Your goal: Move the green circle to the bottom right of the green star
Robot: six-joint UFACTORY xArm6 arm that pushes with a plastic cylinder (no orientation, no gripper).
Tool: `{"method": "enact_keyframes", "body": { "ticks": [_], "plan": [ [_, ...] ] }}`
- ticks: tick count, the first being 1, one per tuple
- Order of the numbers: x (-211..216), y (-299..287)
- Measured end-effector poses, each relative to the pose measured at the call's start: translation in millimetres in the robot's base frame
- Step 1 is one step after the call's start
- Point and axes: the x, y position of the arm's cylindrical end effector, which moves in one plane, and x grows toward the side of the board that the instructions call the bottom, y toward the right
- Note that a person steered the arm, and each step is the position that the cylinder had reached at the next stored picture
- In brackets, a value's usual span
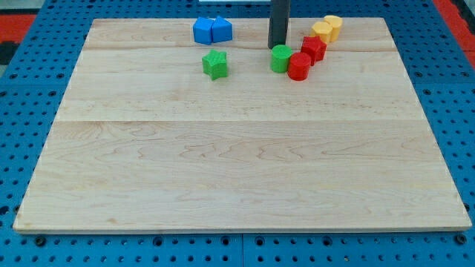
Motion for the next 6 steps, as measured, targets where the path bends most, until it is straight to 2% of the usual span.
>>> {"method": "enact_keyframes", "body": {
  "ticks": [1, 2, 4, 5, 6],
  "plan": [
    [11, -32],
    [-6, 0],
    [10, 39],
    [20, 25],
    [43, 33]
  ]
}}
